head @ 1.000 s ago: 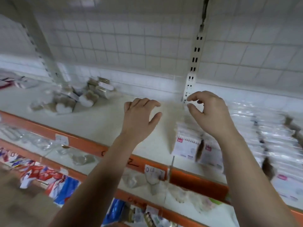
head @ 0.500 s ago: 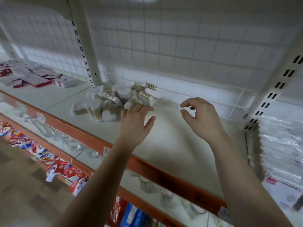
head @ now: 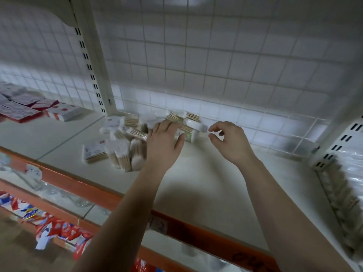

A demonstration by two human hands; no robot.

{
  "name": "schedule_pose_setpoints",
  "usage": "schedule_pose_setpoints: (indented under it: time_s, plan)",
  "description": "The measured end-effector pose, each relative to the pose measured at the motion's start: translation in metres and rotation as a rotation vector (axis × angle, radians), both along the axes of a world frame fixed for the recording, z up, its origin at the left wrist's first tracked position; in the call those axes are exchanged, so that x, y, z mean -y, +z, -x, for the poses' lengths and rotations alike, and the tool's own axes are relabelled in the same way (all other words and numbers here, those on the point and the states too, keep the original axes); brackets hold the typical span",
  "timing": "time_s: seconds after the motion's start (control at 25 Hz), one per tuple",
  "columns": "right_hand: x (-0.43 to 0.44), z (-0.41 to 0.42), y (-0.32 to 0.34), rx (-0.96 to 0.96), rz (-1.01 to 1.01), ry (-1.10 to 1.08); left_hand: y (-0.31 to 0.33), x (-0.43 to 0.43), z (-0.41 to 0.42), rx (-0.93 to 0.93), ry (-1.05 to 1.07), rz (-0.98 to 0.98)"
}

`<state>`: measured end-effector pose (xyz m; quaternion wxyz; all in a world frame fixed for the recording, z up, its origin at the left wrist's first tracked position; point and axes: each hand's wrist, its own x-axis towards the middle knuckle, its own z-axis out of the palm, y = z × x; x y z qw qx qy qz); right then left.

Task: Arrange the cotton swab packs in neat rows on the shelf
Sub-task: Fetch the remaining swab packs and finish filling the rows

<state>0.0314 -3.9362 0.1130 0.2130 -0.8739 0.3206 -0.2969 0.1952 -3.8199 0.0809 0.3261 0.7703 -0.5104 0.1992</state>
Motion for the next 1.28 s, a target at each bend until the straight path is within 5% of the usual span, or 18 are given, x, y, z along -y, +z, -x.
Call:
schedule_pose_setpoints:
  time_s: [0.68, 1.28]
  plan:
    - [0.02, -0.104, 0.005, -0.105, 0.087, -0.117, -0.02, 0.007, -0.011, -0.075, -0.011, 0.009]
    - [0.031, -0.057, 0.019, 0.23, 0.083, -0.114, -0.006, 0.008, -0.003, -0.122, -0.097, 0.101]
